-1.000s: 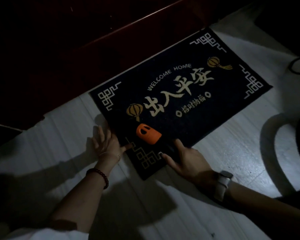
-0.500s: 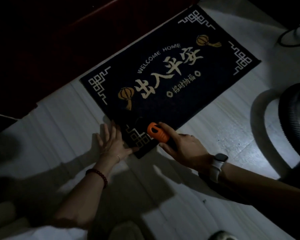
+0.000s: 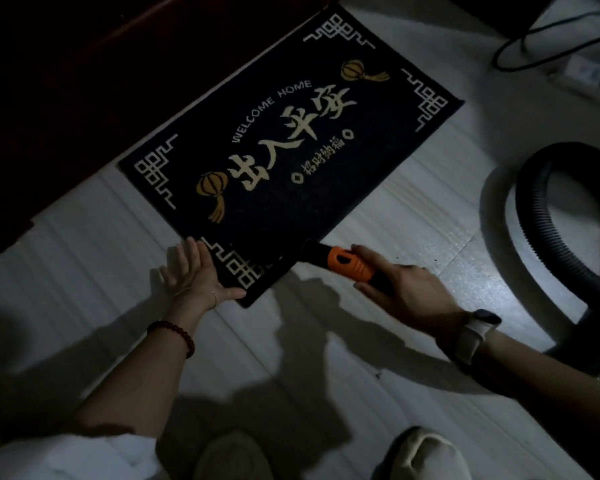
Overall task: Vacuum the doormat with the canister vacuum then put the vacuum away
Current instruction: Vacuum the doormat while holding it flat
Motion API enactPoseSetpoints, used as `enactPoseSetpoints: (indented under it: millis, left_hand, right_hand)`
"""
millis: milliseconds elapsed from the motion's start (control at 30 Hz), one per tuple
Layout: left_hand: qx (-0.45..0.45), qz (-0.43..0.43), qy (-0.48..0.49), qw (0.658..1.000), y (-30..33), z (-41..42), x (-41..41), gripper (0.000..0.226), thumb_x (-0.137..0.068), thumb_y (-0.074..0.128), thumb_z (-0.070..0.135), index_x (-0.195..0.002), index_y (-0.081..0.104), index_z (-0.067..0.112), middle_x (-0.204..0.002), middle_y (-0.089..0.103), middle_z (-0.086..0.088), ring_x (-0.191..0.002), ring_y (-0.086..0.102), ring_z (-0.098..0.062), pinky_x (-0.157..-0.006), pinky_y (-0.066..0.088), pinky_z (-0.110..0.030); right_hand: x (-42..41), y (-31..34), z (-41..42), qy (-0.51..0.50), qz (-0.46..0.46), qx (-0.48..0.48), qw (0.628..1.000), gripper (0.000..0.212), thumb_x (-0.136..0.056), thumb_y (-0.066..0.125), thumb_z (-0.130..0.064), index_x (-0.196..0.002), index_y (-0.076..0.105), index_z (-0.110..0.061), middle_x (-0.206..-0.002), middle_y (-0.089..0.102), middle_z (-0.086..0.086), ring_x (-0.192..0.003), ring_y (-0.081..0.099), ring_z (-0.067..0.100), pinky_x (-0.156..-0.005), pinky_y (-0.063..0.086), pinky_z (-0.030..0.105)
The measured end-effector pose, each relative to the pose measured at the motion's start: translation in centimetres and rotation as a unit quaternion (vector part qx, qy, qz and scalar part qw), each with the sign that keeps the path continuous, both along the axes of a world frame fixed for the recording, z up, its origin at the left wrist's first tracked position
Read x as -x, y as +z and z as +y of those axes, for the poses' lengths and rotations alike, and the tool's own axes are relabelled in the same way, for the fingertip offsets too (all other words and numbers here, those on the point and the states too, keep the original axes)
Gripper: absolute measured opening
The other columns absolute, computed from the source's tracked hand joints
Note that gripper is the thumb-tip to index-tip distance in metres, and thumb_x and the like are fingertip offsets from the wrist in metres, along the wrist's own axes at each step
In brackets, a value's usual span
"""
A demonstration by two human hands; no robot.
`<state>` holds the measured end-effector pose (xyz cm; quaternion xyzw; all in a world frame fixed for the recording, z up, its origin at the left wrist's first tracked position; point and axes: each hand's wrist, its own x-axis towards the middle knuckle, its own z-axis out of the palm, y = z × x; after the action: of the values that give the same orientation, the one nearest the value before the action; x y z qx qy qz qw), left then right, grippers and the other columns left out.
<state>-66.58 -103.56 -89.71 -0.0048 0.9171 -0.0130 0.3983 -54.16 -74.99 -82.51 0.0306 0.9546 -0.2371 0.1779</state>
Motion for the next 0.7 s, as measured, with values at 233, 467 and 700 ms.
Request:
enactPoseSetpoints:
  millis: [233,467,700]
  left_hand:
    - [-0.023,0.035,-0.023,0.999,-0.1,1.0,-0.9,0.104,-0.08,0.065,0.046,-0.147,-0.009,0.014,-0.154,-0.02,-0.004,-0.143,-0.015,-0.021,-0.115,0.008,-0.05]
    - [-0.046,0.036,0.006,0.998,-0.3,1.0,-1.2,0.105,-0.08,0.066,0.042,-0.146,-0.011,0.015,-0.154,-0.02,-0.002,-0.143,-0.014,-0.02,-0.116,0.009,-0.045]
    - [-0.035,0.027,-0.016,0.999,-0.6,1.4,-1.7,0.099,-0.085,0.059,0.045,-0.146,-0.012,0.011,-0.155,-0.02,-0.003,-0.143,-0.016,-0.02,-0.117,0.007,-0.044]
  right_hand:
    - [-1.7,-0.1,-0.6,-0.058,0.007,-0.02,0.998,0.063,-0.091,0.039,-0.05,-0.144,0.007,-0.037,-0.109,0.064,0.007,-0.089,0.062,0.025,-0.075,0.048,0.03]
    - [-1.2,-0.7,-0.7,-0.032,-0.009,-0.008,0.999,0.061,-0.092,0.036,-0.052,-0.144,0.008,-0.04,-0.106,0.065,0.011,-0.091,0.062,0.029,-0.077,0.048,0.033]
    - [1.7,-0.8,1.0,-0.167,0.044,0.016,0.985,0.06,-0.093,0.043,-0.043,-0.144,0.014,-0.032,-0.105,0.062,0.013,-0.084,0.062,0.029,-0.07,0.045,0.032]
